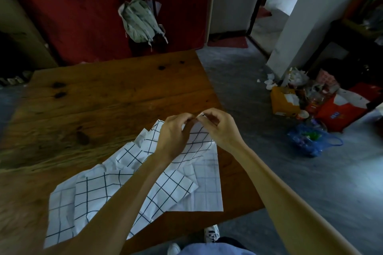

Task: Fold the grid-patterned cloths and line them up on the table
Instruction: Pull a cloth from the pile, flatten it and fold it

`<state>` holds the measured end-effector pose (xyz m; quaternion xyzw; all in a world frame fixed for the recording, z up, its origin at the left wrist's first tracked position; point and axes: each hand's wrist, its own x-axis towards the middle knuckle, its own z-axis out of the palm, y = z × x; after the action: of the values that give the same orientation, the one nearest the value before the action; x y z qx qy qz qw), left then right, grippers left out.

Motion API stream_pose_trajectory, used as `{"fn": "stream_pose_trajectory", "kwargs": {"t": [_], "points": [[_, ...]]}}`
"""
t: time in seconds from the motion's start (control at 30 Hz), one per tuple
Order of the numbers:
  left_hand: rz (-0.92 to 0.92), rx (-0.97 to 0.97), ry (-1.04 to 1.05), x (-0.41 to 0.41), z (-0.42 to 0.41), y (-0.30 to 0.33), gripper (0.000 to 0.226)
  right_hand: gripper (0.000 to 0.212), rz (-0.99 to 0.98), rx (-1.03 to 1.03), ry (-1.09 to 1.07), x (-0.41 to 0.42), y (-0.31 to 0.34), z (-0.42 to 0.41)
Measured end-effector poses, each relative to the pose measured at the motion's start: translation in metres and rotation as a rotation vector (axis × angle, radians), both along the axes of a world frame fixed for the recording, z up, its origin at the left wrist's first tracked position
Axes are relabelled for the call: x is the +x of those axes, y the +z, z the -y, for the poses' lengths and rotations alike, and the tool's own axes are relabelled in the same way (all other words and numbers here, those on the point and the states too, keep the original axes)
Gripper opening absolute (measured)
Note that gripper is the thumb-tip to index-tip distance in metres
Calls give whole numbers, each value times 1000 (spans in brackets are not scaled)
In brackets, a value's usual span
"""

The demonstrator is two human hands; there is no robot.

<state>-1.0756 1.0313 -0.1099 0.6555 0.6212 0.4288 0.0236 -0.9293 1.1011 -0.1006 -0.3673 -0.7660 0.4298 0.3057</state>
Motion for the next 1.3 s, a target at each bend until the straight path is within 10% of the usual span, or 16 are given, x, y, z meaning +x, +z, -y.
{"fn": "stream_pose_trajectory", "kwargs": {"t": [0.97,1.13,1.3], "points": [[34,-501,264,-72,33,-66,18,10,-35,205,-372,5,14,-29],[-106,-287,124,-56,13,-47,41,13,84,218,-157,-4,8,-25],[-5,-78,-27,-21,-20,-6,18,8,58,225,0,-19,4,-17]]}}
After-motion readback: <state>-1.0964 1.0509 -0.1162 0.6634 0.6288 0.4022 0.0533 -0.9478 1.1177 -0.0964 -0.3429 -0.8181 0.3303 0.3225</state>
